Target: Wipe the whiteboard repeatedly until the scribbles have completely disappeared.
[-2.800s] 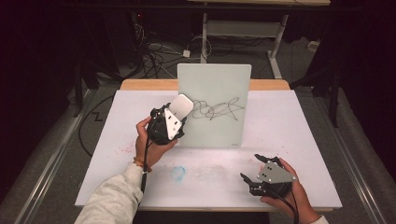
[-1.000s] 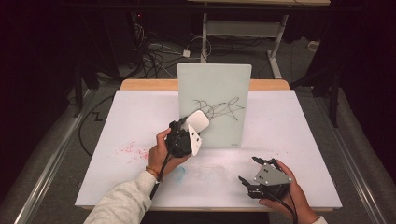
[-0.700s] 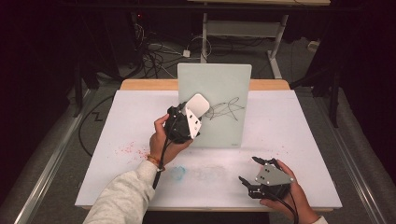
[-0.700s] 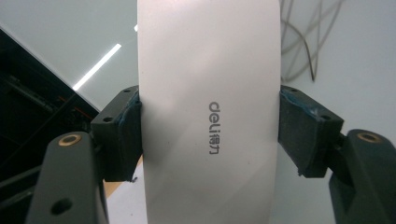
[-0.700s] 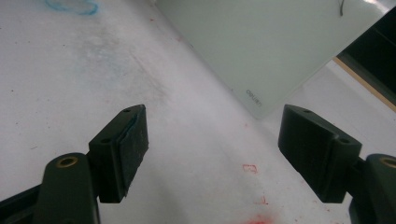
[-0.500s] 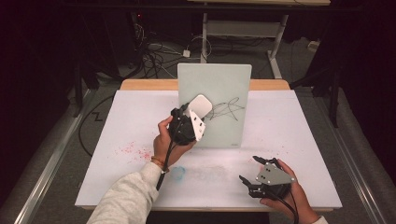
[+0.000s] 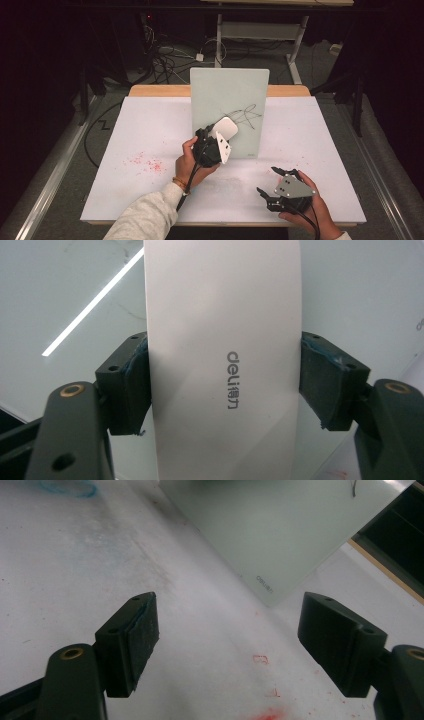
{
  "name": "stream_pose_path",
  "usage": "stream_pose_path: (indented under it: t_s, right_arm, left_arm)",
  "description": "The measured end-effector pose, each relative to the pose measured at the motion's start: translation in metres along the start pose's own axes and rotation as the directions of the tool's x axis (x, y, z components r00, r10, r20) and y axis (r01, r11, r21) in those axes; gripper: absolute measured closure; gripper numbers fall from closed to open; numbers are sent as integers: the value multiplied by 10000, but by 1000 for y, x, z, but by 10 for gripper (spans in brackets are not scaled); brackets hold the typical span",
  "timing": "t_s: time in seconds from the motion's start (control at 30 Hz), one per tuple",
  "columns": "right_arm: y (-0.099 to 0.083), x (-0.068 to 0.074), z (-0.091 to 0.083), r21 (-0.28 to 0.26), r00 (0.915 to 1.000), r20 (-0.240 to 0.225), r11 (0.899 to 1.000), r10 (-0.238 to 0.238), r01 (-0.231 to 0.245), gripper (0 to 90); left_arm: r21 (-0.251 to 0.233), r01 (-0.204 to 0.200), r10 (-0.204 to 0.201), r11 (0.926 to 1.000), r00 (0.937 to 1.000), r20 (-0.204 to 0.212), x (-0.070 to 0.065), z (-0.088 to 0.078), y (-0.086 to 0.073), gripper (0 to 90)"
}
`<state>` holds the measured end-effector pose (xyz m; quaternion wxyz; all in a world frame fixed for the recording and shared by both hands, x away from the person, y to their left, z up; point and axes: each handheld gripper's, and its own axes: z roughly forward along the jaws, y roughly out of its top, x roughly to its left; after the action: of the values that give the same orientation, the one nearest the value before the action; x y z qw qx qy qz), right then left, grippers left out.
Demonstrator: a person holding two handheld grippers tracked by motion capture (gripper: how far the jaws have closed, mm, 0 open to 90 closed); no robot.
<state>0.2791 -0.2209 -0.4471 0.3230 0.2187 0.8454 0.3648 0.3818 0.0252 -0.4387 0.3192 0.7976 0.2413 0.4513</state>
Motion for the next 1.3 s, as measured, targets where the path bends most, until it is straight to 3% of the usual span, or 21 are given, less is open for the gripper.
stream_pose_path:
  t_s: [0.1, 0.2, 0.3, 0.4, 0.6, 0.63, 0.67, 0.7, 0.8, 0.87, 0.97, 1.07, 1.1, 1.23, 1.3]
  right_arm:
    - [0, 1, 0, 13, 10000, 25, 10000, -4, 4, 248]
    - [0, 0, -1, -12, 10000, 35, 10000, -57, 57, 248]
    - [0, -1, -2, -57, 10000, 87, 10000, -32, 33, 248]
    - [0, -2, -2, -43, 9999, 124, 10000, 43, -42, 248]
    - [1, 0, -2, -24, 9999, 116, 10000, -27, 28, 248]
    - [1, 0, -2, -22, 9999, 91, 10000, -43, 43, 248]
    - [1, 0, -2, -13, 10000, 88, 10000, -45, 46, 248]
    - [0, 0, -1, -13, 10000, 49, 10000, -66, 66, 248]
    - [0, 0, -1, 3, 9999, 90, 9999, -101, 101, 248]
    - [1, 0, -1, 15, 9999, 122, 10000, -50, 50, 248]
    - [1, 0, -2, -64, 9998, 141, 9999, -105, 106, 248]
    - [0, -1, -3, -51, 9998, 192, 10000, -22, 23, 248]
    - [0, -1, -3, -65, 9998, 183, 10000, -41, 42, 248]
    - [0, -1, -3, -29, 9999, 172, 10000, -16, 16, 248]
    - [0, -1, -2, 8, 9998, 170, 10000, -66, 66, 248]
  left_arm:
    - [-122, 263, -263, 9996, 9997, 25, 12, -2, 7, 283]
    - [-251, 469, -475, 9986, 9986, -247, 24, -4, 15, 284]
    - [-448, 946, -956, 9945, 9952, -195, 35, -5, 18, 285]
    - [-401, 759, -779, 9963, 9957, -502, 28, -3, 18, 283]
    - [-308, 663, -673, 9973, 9972, -318, 5, 1, 9, 282]
    - [-159, 366, -369, 9992, 9991, -226, -8, 4, 2, 282]
    - [-123, 452, -453, 9989, 9990, -42, -13, 5, -1, 281]
    - [-86, 575, -574, 9983, 9983, 98, -17, 6, -4, 279]
    - [6, 379, -379, 9993, 9993, 65, -24, 7, -7, 279]
    - [118, 313, -316, 9994, 9992, 241, -21, 6, -6, 280]
    - [200, 207, -208, 9996, 9998, 52, -14, 3, -5, 281]
    - [118, 422, -420, 9990, 9990, -135, -2, 0, -6, 282]
    - [30, 655, -654, 9978, 9976, -226, 10, -3, -6, 281]
    - [-171, 1060, -1068, 9942, 9926, -572, 30, -8, 1, 285]
    - [-188, 1010, -1020, 9947, 9926, -666, 34, -8, 7, 284]
